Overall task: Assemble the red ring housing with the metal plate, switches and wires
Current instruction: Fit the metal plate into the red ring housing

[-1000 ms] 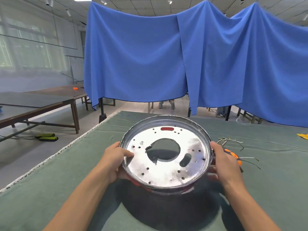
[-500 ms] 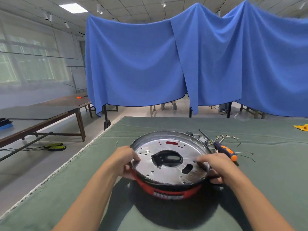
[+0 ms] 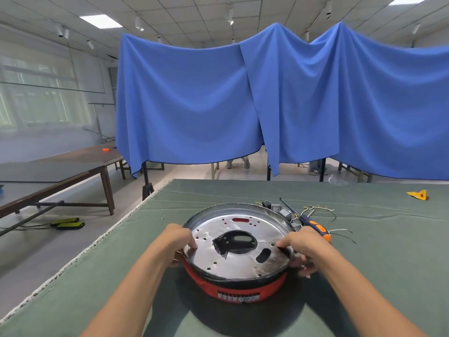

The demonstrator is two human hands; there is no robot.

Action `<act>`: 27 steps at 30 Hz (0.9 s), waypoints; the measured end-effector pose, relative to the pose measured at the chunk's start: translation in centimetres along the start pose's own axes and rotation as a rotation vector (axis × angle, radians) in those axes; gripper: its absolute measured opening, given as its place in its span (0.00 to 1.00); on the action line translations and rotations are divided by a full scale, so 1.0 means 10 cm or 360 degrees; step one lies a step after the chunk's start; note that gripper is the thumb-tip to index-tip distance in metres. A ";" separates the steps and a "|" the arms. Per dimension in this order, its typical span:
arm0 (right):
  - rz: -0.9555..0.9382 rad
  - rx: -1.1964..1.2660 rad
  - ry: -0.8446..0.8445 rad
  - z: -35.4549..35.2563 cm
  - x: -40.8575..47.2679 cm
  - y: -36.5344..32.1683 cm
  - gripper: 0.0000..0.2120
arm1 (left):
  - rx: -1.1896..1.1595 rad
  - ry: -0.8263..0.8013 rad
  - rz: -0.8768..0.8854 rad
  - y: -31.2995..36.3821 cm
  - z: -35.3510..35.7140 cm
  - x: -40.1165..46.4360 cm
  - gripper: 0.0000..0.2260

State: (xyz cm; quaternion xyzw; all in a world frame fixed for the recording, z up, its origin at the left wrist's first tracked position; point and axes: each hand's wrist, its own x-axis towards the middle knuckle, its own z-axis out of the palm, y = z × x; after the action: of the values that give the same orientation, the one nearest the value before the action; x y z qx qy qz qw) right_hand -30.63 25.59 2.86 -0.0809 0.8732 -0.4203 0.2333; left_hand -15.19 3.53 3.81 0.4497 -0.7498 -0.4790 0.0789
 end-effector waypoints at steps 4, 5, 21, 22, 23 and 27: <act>0.0010 -0.0053 0.0006 -0.01 -0.05 -0.02 0.13 | -0.0170 -0.0100 -0.0005 -0.09 0.00 -0.03 0.05; 0.0002 -0.0061 0.0004 -0.01 -0.06 -0.02 0.15 | -0.0191 -0.0110 0.0011 -0.10 0.00 -0.03 0.04; -0.0208 -0.0756 0.0498 -0.03 0.05 -0.22 0.23 | 0.0427 0.0936 0.0270 -0.55 -0.17 1.00 0.11; -0.0210 -0.0795 0.0531 -0.02 0.08 -0.22 0.23 | 0.0521 0.0944 0.0271 -0.50 -0.14 1.10 0.12; -0.0213 -0.0832 0.0558 0.00 0.12 -0.23 0.22 | 0.0591 0.0941 0.0253 -0.44 -0.12 1.19 0.13; -0.0270 -0.0929 0.0606 0.05 0.23 -0.22 0.21 | 0.0659 0.0962 0.0164 -0.31 -0.07 1.44 0.09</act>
State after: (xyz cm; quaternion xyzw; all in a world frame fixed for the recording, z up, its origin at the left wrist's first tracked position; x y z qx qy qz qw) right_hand -32.51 23.08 3.51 -0.1367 0.9744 -0.1787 -0.0022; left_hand -21.34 -8.17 -2.71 0.5389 -0.7953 -0.1581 0.2282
